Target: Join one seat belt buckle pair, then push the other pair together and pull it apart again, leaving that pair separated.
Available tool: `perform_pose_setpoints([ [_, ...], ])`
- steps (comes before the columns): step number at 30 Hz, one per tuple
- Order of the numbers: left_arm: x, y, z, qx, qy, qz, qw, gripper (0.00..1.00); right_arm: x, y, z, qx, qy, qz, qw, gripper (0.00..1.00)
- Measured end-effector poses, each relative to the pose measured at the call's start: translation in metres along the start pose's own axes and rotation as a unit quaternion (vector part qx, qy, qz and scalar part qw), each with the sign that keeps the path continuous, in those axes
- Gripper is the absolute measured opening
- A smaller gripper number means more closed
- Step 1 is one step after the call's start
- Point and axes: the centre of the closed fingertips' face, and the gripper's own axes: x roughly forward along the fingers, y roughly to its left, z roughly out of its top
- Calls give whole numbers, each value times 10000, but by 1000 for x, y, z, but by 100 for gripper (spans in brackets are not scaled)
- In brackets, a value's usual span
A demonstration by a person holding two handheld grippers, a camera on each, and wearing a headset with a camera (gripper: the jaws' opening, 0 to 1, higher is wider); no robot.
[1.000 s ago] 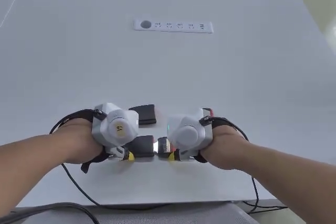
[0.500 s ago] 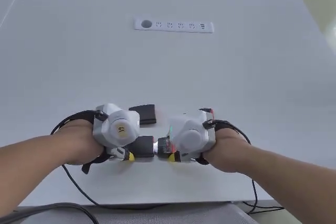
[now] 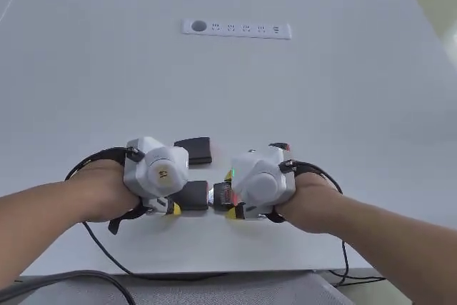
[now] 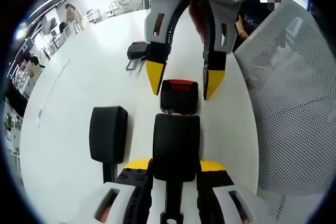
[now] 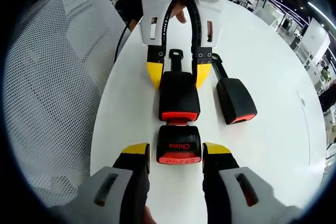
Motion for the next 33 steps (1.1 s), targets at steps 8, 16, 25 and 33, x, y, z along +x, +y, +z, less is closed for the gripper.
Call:
perform_pose_setpoints([
  [8,-18,5,7,-173,-254,90,9995,35,-13,-3,9,138,-98,-82,9998,41],
  [16,-35,13,17,-191,-509,163,9984,35,-33,-8,14,317,-251,-233,9989,41],
  [25,-40,32,30,-229,-629,248,9974,36,-45,-23,1,349,-218,-331,9986,40],
  [33,-42,61,37,-189,-614,461,9969,36,-57,-45,-28,394,-103,-403,9984,38],
])
